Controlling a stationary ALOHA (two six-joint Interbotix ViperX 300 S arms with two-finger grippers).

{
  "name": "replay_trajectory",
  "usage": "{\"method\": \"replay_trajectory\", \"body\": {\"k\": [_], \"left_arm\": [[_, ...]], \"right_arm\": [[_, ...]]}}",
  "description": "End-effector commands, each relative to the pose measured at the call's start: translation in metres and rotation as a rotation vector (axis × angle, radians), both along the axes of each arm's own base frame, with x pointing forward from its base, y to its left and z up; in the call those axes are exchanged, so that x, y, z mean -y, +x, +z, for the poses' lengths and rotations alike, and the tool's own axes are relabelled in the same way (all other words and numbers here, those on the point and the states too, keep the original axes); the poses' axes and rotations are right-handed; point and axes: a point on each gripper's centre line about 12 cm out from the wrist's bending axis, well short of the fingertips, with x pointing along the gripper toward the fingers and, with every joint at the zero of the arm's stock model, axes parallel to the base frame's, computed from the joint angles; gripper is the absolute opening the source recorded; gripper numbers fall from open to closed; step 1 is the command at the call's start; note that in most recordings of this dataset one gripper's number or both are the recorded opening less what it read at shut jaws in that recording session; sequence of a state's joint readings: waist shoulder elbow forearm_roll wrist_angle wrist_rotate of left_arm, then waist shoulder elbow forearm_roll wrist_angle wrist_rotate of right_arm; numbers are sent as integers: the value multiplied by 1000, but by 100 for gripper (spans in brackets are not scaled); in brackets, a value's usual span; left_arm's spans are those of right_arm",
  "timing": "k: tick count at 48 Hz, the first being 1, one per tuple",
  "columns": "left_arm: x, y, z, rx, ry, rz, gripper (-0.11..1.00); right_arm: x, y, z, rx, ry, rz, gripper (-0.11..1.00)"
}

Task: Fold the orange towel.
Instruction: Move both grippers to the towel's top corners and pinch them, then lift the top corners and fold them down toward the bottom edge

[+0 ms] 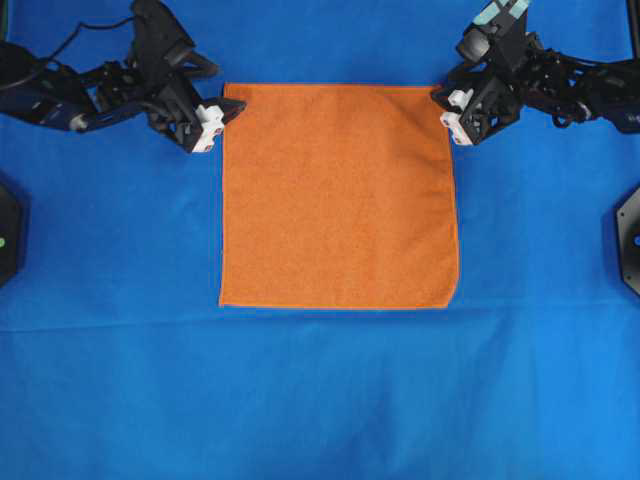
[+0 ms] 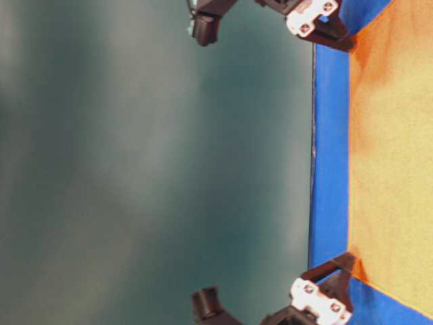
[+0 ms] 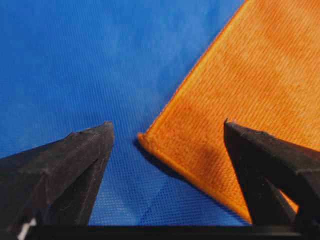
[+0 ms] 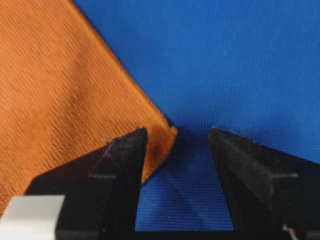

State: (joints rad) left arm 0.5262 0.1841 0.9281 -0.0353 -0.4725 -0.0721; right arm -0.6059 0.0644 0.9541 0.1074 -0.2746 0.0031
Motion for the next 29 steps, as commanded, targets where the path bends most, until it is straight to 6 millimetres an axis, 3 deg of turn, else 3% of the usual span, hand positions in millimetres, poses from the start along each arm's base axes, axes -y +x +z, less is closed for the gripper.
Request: {"method": "replay_trajectory", "body": {"k": [1, 8, 13, 17, 21, 29], "left_arm": [[-5, 8, 1, 16, 11, 1, 91], [-7, 10, -6, 3, 4, 1, 90], [-8, 10, -9, -7, -1, 3, 85], [-7, 9, -10, -13, 0, -3, 68], [-2, 11, -11, -24, 7, -25, 43], [5, 13, -11, -34, 12, -53, 4]], "right_arm": [[6, 4, 6, 27, -23, -6, 57], [7, 2, 1, 27, -26, -12, 55], [7, 2, -2, 21, -23, -13, 45], [6, 1, -5, 13, -18, -11, 27], [6, 2, -4, 13, -19, -8, 3], [5, 1, -4, 17, -18, -12, 2]]}}
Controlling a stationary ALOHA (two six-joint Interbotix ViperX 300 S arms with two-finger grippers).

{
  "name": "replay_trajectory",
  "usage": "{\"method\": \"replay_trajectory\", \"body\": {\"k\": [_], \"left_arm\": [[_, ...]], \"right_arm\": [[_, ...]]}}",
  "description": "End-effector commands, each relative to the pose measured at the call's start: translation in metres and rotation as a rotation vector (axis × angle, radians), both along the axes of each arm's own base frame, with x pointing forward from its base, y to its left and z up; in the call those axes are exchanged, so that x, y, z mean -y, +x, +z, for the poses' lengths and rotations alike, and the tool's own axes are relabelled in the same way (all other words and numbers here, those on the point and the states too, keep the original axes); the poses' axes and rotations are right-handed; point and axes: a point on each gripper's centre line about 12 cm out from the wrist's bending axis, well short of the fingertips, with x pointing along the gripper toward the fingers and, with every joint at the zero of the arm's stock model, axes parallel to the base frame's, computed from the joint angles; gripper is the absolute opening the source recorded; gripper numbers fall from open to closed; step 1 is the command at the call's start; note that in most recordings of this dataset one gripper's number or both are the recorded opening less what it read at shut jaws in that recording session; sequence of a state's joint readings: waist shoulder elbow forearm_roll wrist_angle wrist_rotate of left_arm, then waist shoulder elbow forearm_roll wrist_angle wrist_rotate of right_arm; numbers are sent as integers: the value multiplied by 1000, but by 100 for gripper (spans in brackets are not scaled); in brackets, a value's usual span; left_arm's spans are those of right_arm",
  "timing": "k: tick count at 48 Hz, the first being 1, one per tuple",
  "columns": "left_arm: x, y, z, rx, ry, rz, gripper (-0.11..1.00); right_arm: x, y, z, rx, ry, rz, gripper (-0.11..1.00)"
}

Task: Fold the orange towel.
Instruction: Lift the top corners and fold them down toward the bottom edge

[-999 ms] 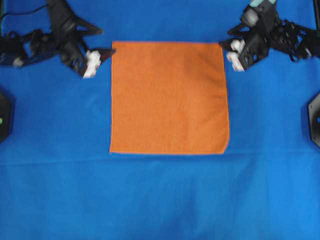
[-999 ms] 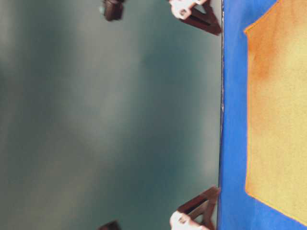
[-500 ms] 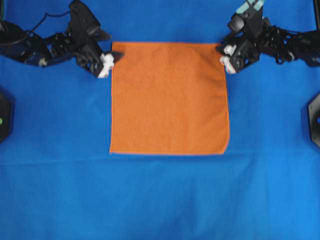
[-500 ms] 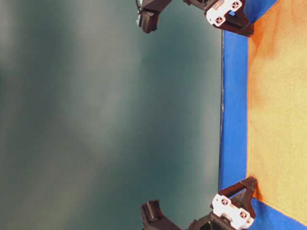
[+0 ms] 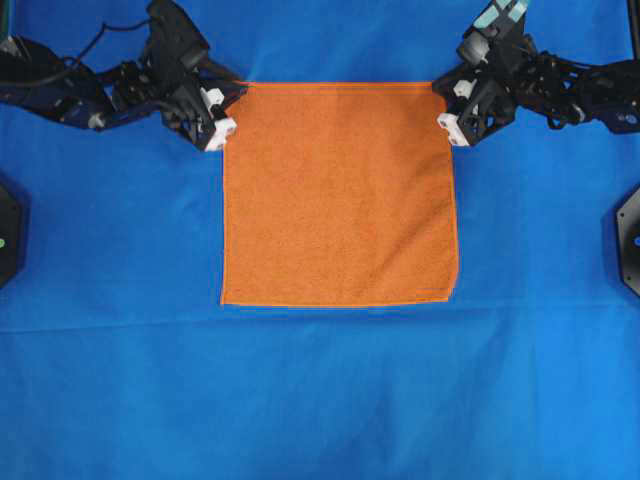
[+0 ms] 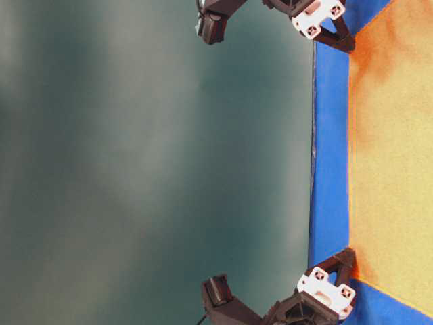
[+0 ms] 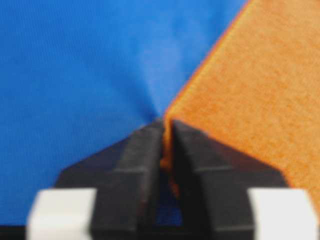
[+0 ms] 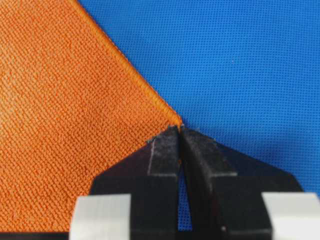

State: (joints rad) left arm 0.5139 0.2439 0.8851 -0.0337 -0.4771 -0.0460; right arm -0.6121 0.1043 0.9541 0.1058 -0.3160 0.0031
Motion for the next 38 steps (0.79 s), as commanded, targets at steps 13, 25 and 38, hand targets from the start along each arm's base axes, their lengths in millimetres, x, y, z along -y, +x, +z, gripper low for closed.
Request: {"method": "replay_trajectory", "body": {"k": [13, 25, 38], "left_arm": [[5, 4, 17, 22, 21, -26, 1], [5, 4, 62, 64, 91, -56, 1], [7, 2, 73, 66, 120, -73, 1]], "right_arm": [[2, 2, 19, 54, -30, -10, 2], [0, -1, 52, 127, -78, -10, 2], [-5, -5, 56, 139, -73, -15, 2]]}}
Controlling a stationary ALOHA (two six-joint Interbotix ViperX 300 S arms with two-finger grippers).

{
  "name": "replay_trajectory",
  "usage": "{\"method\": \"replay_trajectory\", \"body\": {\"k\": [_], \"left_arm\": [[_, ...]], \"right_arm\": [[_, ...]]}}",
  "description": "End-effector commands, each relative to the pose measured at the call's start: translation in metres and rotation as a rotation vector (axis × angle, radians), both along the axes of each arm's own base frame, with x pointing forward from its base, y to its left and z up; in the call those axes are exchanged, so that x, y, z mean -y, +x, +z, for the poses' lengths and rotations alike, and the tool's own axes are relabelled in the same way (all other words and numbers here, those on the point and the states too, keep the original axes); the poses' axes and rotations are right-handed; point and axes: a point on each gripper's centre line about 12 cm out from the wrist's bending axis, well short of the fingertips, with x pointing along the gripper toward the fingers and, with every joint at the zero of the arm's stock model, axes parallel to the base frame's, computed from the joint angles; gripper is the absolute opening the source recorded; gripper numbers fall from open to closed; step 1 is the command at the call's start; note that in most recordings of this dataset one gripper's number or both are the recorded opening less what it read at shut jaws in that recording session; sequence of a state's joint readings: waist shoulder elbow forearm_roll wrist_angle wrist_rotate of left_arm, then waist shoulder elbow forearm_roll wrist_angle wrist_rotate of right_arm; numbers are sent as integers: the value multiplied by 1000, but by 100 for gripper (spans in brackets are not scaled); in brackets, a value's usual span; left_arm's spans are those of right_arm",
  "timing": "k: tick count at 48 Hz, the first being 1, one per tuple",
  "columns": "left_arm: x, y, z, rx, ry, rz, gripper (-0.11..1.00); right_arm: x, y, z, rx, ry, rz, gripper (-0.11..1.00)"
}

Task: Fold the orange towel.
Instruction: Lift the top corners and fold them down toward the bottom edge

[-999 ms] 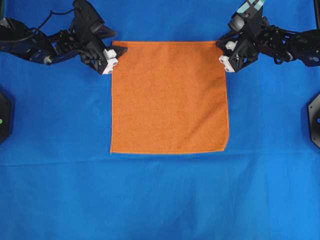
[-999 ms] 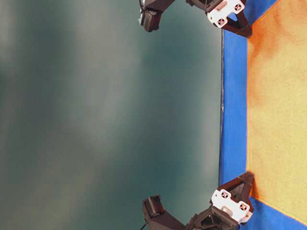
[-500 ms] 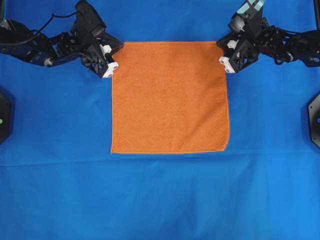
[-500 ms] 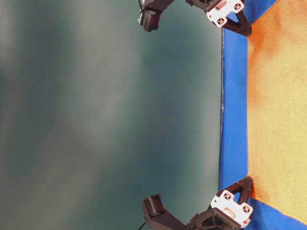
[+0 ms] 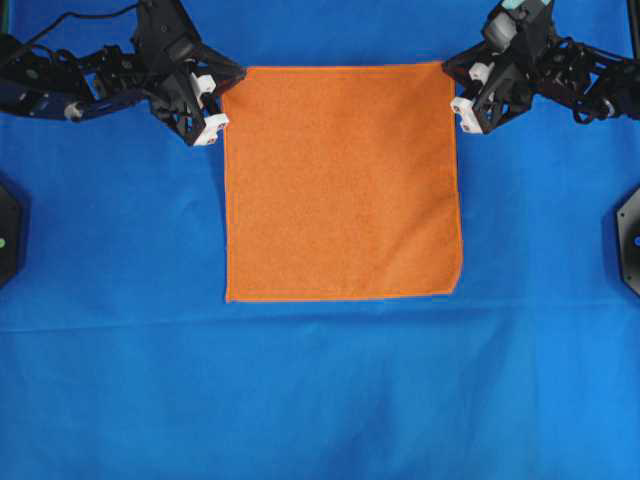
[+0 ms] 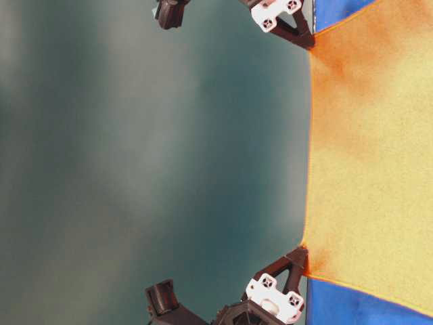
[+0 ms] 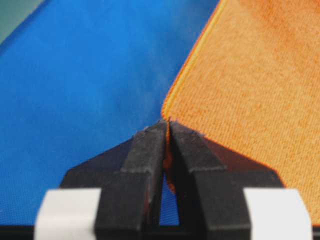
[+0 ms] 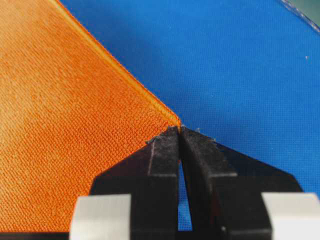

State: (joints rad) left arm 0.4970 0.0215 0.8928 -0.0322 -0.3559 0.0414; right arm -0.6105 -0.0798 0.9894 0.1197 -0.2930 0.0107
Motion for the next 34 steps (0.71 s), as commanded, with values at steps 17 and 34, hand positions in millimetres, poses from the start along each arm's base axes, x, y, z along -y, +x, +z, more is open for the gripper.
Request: {"method": "replay_trajectory", "body": {"k": [17, 34], "left_arm": [[31, 6, 11, 7, 11, -93, 1], [103, -3, 12, -23, -21, -288, 1]], "right_arm": [[-23, 3, 13, 32, 9, 46, 2], [-104, 3, 26, 1, 112, 262, 2]]}}
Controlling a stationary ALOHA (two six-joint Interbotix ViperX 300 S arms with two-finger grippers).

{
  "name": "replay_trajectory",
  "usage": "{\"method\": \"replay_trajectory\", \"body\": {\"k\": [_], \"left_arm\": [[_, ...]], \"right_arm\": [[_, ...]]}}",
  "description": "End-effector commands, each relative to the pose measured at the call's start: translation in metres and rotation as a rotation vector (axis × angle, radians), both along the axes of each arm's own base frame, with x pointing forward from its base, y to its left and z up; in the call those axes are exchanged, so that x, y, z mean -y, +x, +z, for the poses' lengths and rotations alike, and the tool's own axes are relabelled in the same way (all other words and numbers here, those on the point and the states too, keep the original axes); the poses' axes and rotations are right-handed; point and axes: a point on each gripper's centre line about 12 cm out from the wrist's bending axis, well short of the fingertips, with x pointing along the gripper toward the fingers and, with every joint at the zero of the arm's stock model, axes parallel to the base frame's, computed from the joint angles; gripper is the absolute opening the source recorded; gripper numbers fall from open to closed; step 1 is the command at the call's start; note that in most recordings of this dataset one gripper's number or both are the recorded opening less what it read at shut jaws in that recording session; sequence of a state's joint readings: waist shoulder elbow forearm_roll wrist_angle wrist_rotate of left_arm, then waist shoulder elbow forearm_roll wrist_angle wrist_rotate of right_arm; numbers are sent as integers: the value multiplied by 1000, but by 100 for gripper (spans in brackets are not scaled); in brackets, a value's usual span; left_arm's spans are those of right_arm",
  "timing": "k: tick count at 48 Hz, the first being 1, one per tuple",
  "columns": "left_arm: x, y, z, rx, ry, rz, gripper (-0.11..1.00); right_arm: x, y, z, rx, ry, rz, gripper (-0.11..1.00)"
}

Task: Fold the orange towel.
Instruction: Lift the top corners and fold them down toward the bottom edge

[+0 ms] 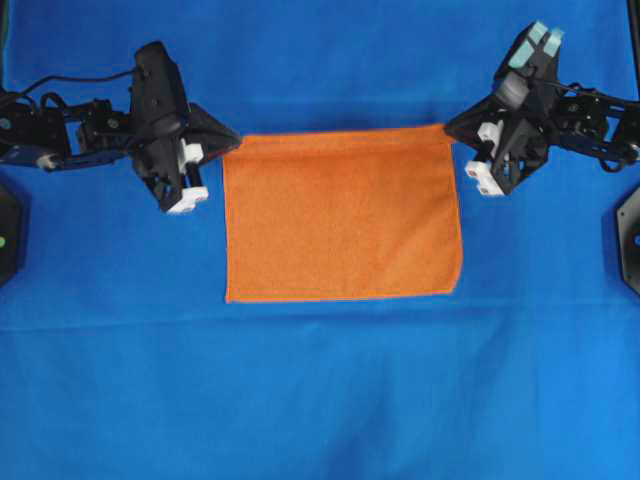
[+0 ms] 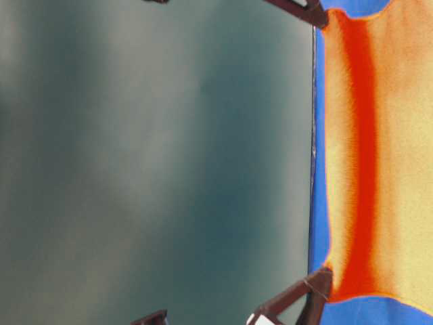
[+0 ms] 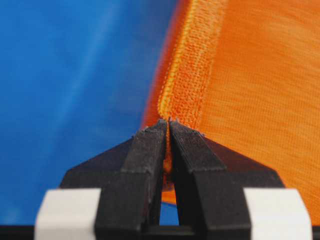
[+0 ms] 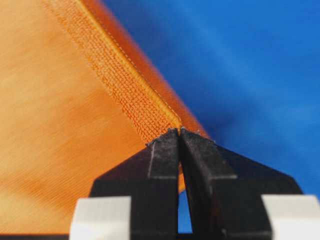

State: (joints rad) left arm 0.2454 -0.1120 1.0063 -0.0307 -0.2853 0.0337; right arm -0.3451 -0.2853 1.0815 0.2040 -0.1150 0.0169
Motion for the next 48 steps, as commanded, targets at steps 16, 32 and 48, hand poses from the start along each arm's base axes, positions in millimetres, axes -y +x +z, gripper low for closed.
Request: {"method": "replay_trajectory", "body": {"k": [16, 32, 48], "left_arm": [[94, 11, 0, -26, -94, -242, 1], [117, 20, -2, -31, -134, -279, 1], [111, 23, -9, -50, -134, -260, 4]], "right_arm": [[-83, 5, 0, -49, 142, 217, 2], [-100, 7, -3, -60, 169, 255, 2], [-100, 12, -7, -74, 169, 253, 2]]}}
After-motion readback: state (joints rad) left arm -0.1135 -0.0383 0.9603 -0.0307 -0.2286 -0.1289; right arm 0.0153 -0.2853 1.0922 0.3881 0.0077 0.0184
